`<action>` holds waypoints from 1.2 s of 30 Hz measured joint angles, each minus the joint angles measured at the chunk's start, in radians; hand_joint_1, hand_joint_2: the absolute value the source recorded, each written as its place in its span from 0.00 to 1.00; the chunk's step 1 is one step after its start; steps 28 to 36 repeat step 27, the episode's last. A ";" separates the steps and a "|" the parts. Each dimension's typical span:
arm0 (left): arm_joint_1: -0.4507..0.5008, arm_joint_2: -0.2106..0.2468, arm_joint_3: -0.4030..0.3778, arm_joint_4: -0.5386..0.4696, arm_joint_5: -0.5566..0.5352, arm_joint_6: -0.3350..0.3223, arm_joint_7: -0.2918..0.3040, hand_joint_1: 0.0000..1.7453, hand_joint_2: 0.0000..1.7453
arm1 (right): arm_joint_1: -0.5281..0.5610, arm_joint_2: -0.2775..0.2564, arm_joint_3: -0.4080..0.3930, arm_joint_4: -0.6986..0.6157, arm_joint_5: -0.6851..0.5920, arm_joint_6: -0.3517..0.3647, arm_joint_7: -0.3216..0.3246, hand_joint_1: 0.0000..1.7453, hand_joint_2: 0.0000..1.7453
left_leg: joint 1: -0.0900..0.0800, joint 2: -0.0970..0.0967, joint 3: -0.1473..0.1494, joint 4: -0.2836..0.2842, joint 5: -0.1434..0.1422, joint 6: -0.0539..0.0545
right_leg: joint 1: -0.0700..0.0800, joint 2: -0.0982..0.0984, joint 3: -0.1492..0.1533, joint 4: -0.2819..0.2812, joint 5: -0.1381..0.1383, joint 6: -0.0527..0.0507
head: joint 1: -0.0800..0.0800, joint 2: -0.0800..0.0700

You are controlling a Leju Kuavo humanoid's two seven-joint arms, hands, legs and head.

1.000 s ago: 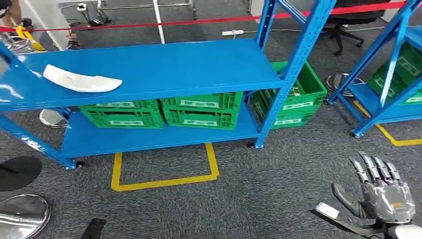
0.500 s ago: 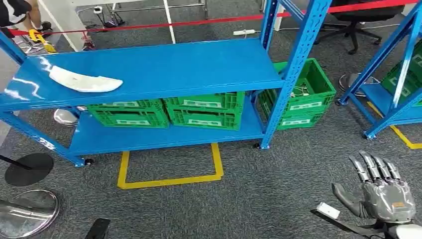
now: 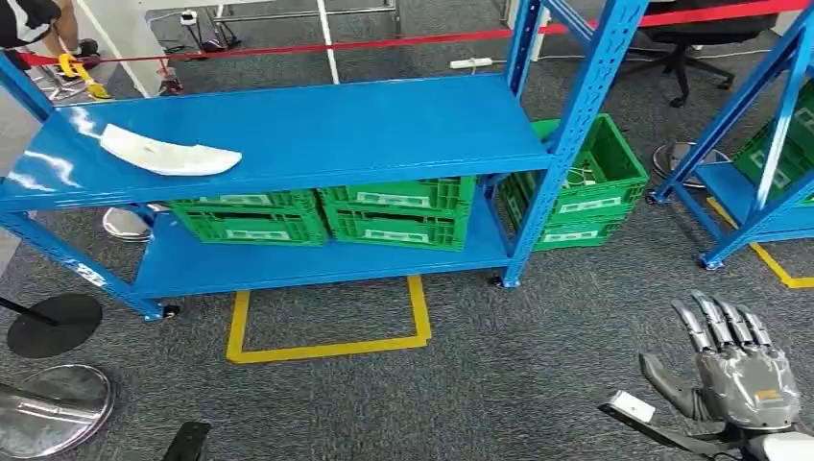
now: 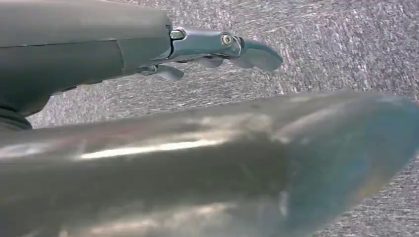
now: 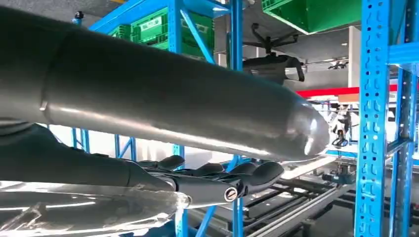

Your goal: Take the parts from the cabinet and place them on the table.

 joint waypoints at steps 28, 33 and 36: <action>0.002 0.002 0.014 0.000 -0.021 0.000 0.000 0.00 0.00 | -0.004 0.000 0.009 0.000 -0.008 0.008 -0.005 0.00 0.00 | -0.004 0.000 -0.005 -0.004 0.006 0.012 | -0.003 -0.001 0.005 -0.021 0.013 0.006 | 0.000 0.000; 0.002 0.002 0.014 0.000 -0.021 0.000 0.000 0.00 0.00 | -0.004 0.000 0.009 0.000 -0.008 0.008 -0.005 0.00 0.00 | -0.004 0.000 -0.005 -0.004 0.006 0.012 | -0.003 -0.001 0.005 -0.021 0.013 0.006 | 0.000 0.000; 0.002 0.002 0.014 0.000 -0.021 0.000 0.000 0.00 0.00 | -0.004 0.000 0.009 0.000 -0.008 0.008 -0.005 0.00 0.00 | -0.004 0.000 -0.005 -0.004 0.006 0.012 | -0.003 -0.001 0.005 -0.021 0.013 0.006 | 0.000 0.000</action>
